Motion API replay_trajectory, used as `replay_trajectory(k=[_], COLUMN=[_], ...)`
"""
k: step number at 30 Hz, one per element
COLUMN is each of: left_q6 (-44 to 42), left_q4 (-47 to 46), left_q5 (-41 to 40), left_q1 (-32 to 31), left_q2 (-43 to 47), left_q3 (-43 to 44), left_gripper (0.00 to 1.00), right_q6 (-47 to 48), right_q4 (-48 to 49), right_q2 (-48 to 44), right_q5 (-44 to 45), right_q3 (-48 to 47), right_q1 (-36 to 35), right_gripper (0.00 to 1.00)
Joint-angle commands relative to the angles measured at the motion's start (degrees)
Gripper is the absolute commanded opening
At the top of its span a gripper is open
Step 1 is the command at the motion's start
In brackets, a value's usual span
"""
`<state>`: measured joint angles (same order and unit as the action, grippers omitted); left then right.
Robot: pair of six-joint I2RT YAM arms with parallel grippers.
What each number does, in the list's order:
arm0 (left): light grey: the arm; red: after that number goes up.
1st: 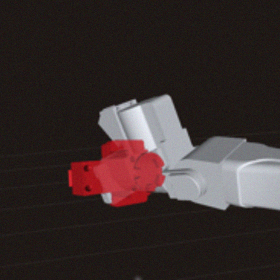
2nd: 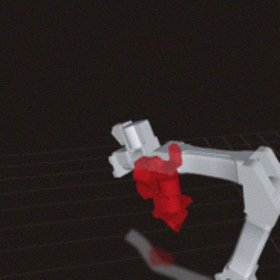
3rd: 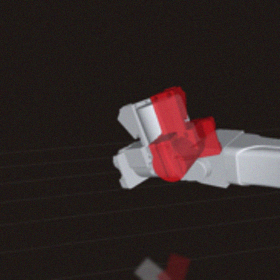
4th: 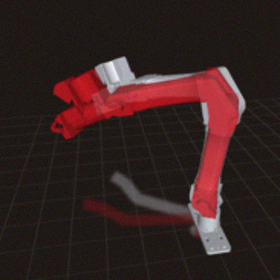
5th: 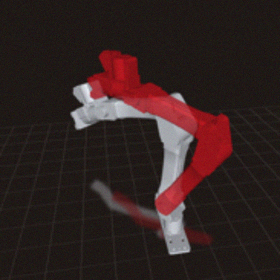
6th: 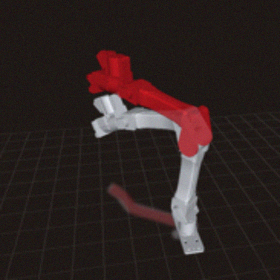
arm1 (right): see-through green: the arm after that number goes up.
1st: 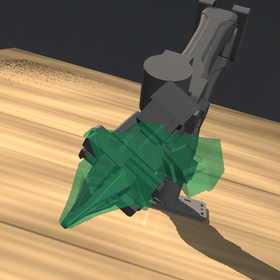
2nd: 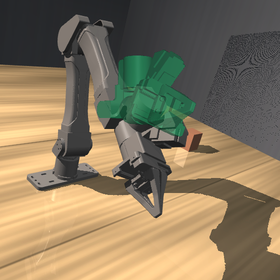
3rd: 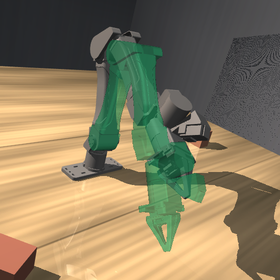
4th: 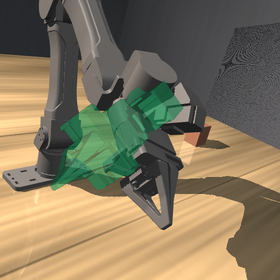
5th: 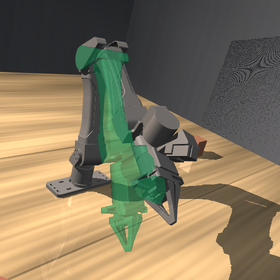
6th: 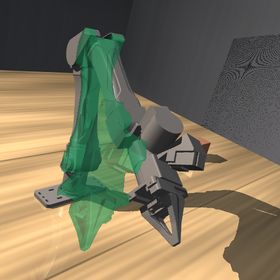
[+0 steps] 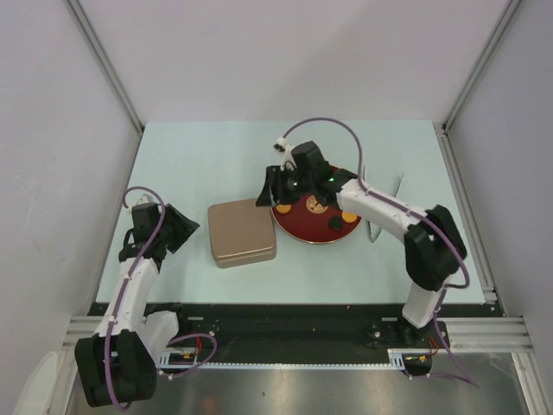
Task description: Pack the cookies
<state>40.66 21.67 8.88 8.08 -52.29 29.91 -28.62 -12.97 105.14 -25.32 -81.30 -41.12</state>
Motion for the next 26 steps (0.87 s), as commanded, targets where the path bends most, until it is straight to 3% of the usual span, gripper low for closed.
replay_trajectory(k=[1,12,26], left_q6=[-2.1,-3.3,-4.2], left_q4=[0.8,-0.7,-3.0], left_q5=[-2.1,0.3,3.2], left_q1=[0.2,0.1,0.1], left_q2=[0.3,0.9,2.6], left_q3=[3.8,3.7,3.1], left_gripper=[0.60,0.54,0.60], right_q6=[4.4,7.9,10.0], right_q4=[-3.7,-5.8,-6.5], right_q2=[-12.1,-26.7,-35.3], right_q5=[10.5,20.2,24.5], right_q3=[1.2,13.3,18.9], right_q1=[2.1,2.6,2.7], right_gripper=[0.56,0.58,0.59])
